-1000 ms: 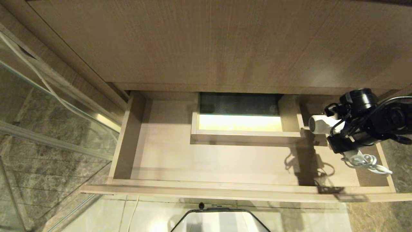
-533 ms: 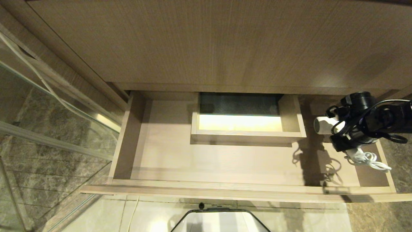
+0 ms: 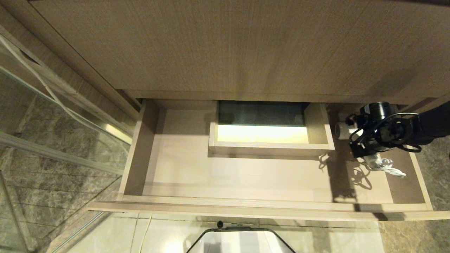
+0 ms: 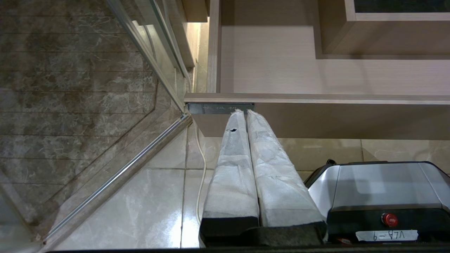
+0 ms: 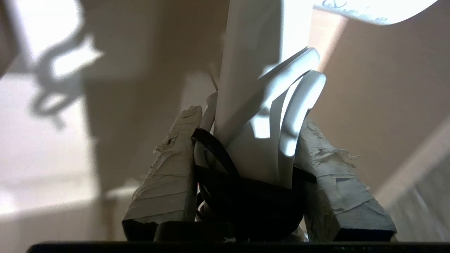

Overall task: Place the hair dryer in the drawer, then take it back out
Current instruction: Put it into the drawer

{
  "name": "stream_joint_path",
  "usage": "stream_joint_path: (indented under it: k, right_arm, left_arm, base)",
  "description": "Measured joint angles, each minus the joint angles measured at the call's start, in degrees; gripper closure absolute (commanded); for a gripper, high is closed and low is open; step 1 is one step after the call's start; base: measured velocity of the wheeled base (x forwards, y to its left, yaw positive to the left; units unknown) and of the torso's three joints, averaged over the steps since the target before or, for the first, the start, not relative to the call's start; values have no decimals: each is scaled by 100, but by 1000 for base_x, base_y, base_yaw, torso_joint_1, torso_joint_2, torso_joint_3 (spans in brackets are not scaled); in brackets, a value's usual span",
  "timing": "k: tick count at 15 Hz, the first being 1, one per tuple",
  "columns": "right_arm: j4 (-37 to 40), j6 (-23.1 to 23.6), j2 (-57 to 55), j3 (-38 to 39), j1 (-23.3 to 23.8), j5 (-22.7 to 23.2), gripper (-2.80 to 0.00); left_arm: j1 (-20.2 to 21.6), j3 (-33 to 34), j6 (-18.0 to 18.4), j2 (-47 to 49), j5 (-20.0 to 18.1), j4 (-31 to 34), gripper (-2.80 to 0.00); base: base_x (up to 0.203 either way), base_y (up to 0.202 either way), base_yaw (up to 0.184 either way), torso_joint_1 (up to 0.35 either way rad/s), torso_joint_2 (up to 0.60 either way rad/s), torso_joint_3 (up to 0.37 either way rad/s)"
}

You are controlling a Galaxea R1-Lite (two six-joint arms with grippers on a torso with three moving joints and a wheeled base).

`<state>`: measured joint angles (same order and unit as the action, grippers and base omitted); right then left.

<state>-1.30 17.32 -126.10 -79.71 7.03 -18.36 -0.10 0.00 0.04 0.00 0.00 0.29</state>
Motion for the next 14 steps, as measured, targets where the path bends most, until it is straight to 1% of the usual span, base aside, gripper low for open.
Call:
stream_joint_path:
  k: [2, 3, 9, 14]
  right_arm:
    - [-249, 233, -329, -267, 29, -2, 0]
    - [-250, 270, -431, -302, 29, 4, -280]
    - [-217, 382, -545, -366, 115, 11, -280]
    - [-189, 380, 5, -97, 266, 9, -280]
  left_arm:
    - [0, 0, 1, 0, 0, -5, 0]
    - [5, 0, -2, 0, 0, -2, 0]
    - [-1, 0, -4, 0, -2, -5, 0]
    - [0, 0, -4, 0, -1, 0, 0]
  base:
    - [0, 0, 0, 0, 0, 0]
    - [0, 0, 0, 0, 0, 0]
    - [0, 0, 0, 0, 0, 0]
    - [0, 0, 0, 0, 0, 0]
